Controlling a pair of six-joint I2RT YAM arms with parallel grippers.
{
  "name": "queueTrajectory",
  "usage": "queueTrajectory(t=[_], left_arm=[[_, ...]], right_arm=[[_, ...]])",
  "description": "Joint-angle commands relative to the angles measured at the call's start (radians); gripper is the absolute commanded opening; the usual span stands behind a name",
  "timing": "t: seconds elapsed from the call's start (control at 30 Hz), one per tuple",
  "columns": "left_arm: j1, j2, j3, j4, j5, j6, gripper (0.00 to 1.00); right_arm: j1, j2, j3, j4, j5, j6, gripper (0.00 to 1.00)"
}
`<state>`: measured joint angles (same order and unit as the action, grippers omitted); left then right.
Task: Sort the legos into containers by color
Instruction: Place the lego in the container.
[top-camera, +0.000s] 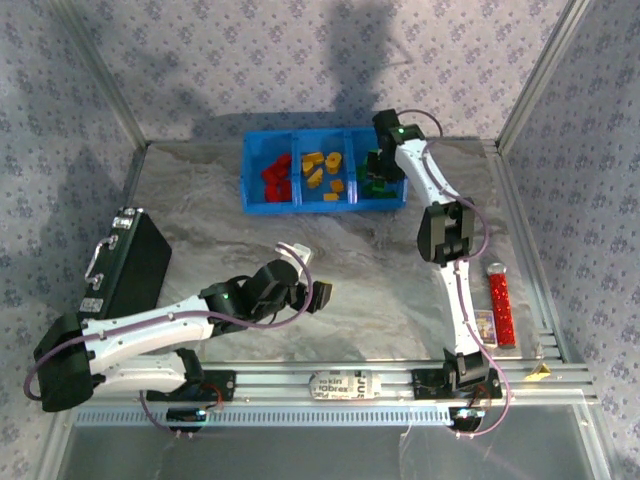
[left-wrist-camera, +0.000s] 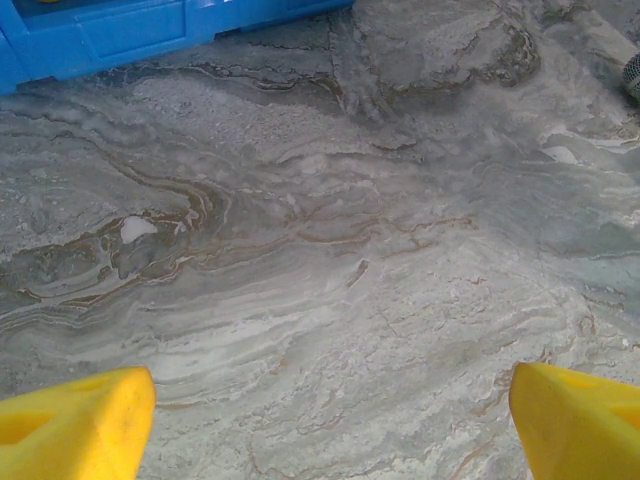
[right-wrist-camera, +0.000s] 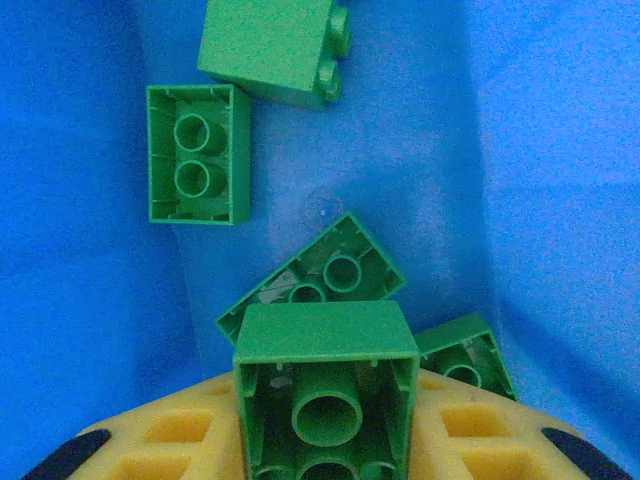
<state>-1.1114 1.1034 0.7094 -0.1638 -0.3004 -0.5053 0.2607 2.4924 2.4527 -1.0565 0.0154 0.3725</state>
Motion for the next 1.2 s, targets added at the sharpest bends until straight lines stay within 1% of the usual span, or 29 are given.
queueTrajectory(t=[0.0,0.17,0.33,0.37,0.4,0.43,0.47,0.63,0.73,0.83,1.03,1.17], left_arm=[[0.010,-0.015,0.012,-0.008,0.007,0.012,0.92],[0.012,-0.022,0.003,-0.006,0.006,0.007,0.92],[0.013,-0.029,-0.002,-0.005,0.007,0.002,0.92],[0.013,-0.032,-0.003,-0.006,0.007,0.002,0.92],[0.013,-0.035,-0.003,-0.007,0.007,0.002,0.92],[0.013,-0.039,-0.005,-0.010,0.007,0.002,0.92],[0.013,-0.045,-0.005,-0.013,0.004,0.002,0.92],[0.013,-0.074,-0.013,-0.021,-0.009,0.002,0.92],[0.013,-0.090,-0.017,-0.024,-0.014,0.001,0.92],[0.013,-0.104,-0.024,-0.028,-0.018,-0.002,0.92],[0.016,-0.126,-0.021,-0.054,-0.043,0.005,0.92],[0.022,-0.135,-0.012,-0.059,-0.056,0.016,0.94]], right_arm=[[0.008,0.035,0.030,-0.002,0.023,-0.010,0.36],[0.019,0.043,0.026,-0.002,0.037,-0.013,0.38],[0.023,0.045,0.027,-0.006,0.048,-0.012,0.48],[0.023,0.042,0.030,-0.012,0.048,-0.012,0.54],[0.025,0.036,0.031,-0.015,0.055,-0.011,0.65],[0.028,0.027,0.031,-0.017,0.060,-0.012,0.72],[0.032,0.012,0.028,-0.019,0.066,-0.015,0.73],[0.056,-0.066,0.025,-0.026,0.097,-0.030,0.74],[0.072,-0.126,-0.008,-0.023,0.117,-0.037,0.74],[0.086,-0.204,-0.076,-0.001,0.134,-0.044,0.74],[0.114,-0.388,-0.270,0.087,0.156,-0.068,0.75],[0.133,-0.502,-0.385,0.137,0.171,-0.083,0.78]])
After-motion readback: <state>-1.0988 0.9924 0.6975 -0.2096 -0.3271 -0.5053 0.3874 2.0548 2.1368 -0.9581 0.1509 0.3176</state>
